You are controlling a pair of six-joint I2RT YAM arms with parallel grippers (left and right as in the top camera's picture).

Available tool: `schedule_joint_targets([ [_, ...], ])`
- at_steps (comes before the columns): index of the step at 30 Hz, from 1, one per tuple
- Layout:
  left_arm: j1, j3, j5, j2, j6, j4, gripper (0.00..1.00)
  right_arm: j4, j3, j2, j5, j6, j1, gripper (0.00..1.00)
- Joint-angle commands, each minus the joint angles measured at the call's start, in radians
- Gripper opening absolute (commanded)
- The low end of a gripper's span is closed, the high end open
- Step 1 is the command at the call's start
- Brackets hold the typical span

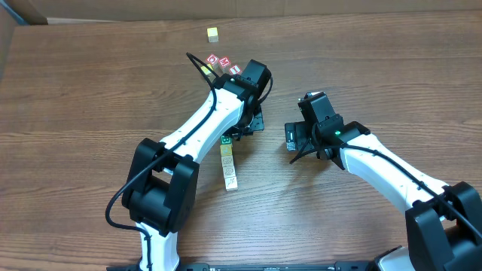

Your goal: Flip 5 blocks

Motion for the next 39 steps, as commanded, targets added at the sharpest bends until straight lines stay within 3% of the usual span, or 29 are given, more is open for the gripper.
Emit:
schedule_joint_targets([
  [1, -0.003, -0.040, -0.028, 0.018, -0.029, 0.023, 0.04, 0.006, 0.006, -0.021, 0.010, -0.007, -0.005, 1.00],
  [17, -0.003, -0.178, -0.073, 0.018, -0.028, 0.185, 0.04, 0.006, 0.006, -0.021, 0.010, -0.007, -0.005, 1.00],
  [39, -0.008, -0.182, -0.104, 0.018, -0.028, 0.181, 0.04, 0.006, 0.006, -0.021, 0.010, -0.007, -0.005, 1.00],
])
